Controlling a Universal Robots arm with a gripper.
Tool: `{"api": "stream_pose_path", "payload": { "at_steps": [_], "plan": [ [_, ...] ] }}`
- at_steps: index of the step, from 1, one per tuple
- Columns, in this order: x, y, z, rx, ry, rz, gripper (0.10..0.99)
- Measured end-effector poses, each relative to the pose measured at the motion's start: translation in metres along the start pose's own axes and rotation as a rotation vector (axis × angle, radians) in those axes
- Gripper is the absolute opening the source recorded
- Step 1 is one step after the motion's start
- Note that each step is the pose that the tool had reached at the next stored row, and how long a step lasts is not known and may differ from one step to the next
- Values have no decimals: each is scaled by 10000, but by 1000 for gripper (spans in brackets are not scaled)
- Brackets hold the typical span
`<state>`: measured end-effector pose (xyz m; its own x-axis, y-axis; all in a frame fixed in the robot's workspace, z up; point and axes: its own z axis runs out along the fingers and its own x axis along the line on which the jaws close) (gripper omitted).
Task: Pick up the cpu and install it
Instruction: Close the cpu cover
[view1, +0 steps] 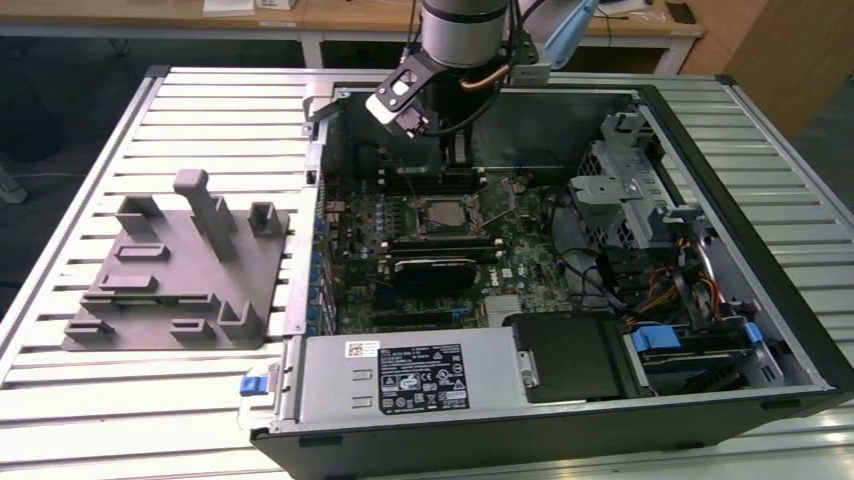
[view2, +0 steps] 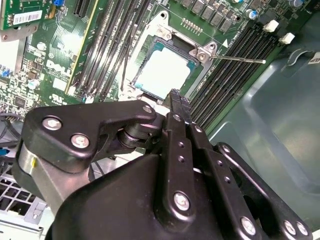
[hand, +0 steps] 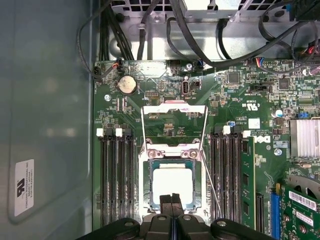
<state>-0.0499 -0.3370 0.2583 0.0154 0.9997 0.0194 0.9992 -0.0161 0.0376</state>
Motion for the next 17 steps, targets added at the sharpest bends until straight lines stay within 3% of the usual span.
{"api": "stream_pose_path", "payload": {
  "at_steps": [9,17],
  "plan": [
    [3,100,4,0,-1,15,106],
    [8,301,11,0,-1,20,106]
  ]
}}
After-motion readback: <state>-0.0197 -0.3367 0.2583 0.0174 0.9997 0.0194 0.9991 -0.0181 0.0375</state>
